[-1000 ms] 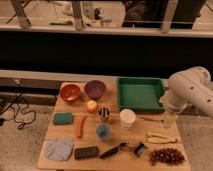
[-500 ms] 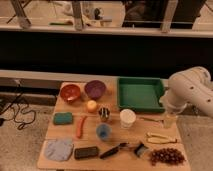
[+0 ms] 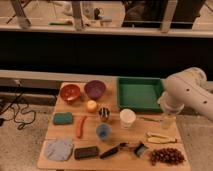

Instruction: Place pepper in table surface

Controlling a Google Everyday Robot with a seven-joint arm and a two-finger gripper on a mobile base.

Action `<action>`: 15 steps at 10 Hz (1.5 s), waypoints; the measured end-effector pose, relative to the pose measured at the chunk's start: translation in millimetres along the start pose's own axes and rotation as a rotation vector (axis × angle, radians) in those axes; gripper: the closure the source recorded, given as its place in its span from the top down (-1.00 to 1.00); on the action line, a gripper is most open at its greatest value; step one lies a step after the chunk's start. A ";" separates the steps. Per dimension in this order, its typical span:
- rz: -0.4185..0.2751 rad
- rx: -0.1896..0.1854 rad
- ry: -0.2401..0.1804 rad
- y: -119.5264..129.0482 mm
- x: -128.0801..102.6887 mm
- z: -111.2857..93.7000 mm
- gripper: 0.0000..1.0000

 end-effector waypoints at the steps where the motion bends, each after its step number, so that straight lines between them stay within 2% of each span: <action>1: -0.026 0.000 0.009 3.1 -12.5 1.1 0.60; 5: -0.125 0.010 0.025 17.0 -53.3 0.6 0.60; 7: -0.183 0.016 0.020 27.4 -82.8 -4.1 0.60; 9: -0.241 0.018 0.013 37.5 -116.1 -7.5 0.60; 10: -0.291 0.017 0.007 45.6 -142.5 -9.2 0.60; 13: -0.380 0.011 -0.008 61.8 -189.6 -10.4 0.60; 15: -0.450 0.002 -0.035 71.2 -227.8 -11.3 0.60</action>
